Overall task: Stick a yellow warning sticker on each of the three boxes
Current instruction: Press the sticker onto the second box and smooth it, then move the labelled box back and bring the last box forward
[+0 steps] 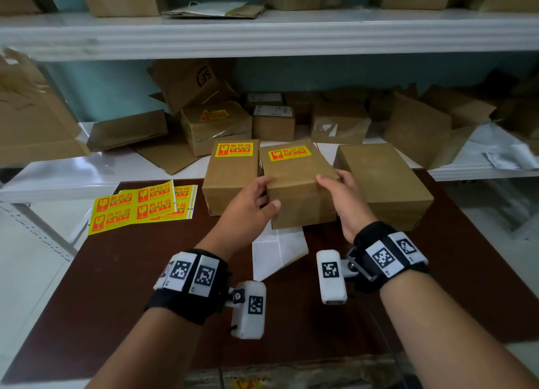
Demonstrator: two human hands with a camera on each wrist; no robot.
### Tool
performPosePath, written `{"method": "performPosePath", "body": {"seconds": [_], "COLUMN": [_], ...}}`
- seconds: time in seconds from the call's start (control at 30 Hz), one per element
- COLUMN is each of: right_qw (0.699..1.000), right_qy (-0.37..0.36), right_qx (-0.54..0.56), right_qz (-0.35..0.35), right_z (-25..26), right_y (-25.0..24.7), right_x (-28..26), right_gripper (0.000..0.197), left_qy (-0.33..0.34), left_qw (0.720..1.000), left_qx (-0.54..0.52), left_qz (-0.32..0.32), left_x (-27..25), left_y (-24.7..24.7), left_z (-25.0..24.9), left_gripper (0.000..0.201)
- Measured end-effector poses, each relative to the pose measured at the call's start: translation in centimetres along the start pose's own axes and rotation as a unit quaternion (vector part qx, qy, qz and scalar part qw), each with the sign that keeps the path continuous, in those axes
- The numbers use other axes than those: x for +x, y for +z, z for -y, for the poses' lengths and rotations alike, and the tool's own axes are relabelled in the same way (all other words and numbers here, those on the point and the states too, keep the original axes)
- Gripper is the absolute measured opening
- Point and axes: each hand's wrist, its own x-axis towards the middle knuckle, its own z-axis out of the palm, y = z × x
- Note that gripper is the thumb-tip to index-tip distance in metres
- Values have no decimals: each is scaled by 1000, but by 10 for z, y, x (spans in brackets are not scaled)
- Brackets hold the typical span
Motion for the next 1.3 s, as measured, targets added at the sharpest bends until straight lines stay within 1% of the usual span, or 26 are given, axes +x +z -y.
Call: {"method": "performPosePath", "body": {"seconds": [0.1, 0.17, 0.27, 0.37, 0.5, 0.6, 0.67, 0.83, 0.93, 1.0, 1.17, 1.23, 1.3], "right_qw": [1000, 999, 999, 999, 999, 997, 996, 996, 995, 994, 989, 987, 984], "right_qy": [-6, -13, -29, -32, -38, -67, -69, -40, -34, -30, -42, -64, -84], "right_qx": [-19, -29, -39, -37, -15, -32, -52, -78, -94, -107, -141, -149, -158], "right_qz": [-8, -8, -9, -13, -28, -24, -13, -5, -4, 0, 10, 7, -13], "right_z": [-3, -3, -3, -3, -3, -5, -9, -22, -25, -25, -21, -12, -3], "right_y": [2, 3, 4, 4, 2, 3, 6, 15, 19, 20, 18, 14, 7], "right_x": [2, 3, 4, 4, 4, 4, 5, 10, 11, 11, 10, 9, 8], "right_gripper": [48, 47, 47, 49, 46, 46, 46, 32, 37, 40, 39, 40, 43], "left_qy": [-7, -10, -19, -15, -4, 2, -3, -11, -11, -10, -9, -3, 16], "left_qw": [1000, 999, 997, 997, 998, 999, 999, 993, 992, 987, 975, 963, 957], "left_qx": [15, 47, 80, 69, 62, 42, 48, 120, 128, 159, 220, 268, 282], "left_qz": [3, -1, 6, 11, 28, 30, 21, 5, 0, -2, -5, -31, -68], "left_x": [6, 10, 15, 19, 20, 23, 25, 31, 33, 33, 30, 26, 22], "left_y": [0, -2, -3, -5, -5, -3, -3, -1, -2, -3, -4, -6, -8], "left_z": [9, 15, 21, 27, 27, 27, 30, 39, 41, 41, 36, 29, 23], "left_gripper": [57, 58, 68, 71, 66, 72, 74, 70, 70, 69, 59, 53, 44]}}
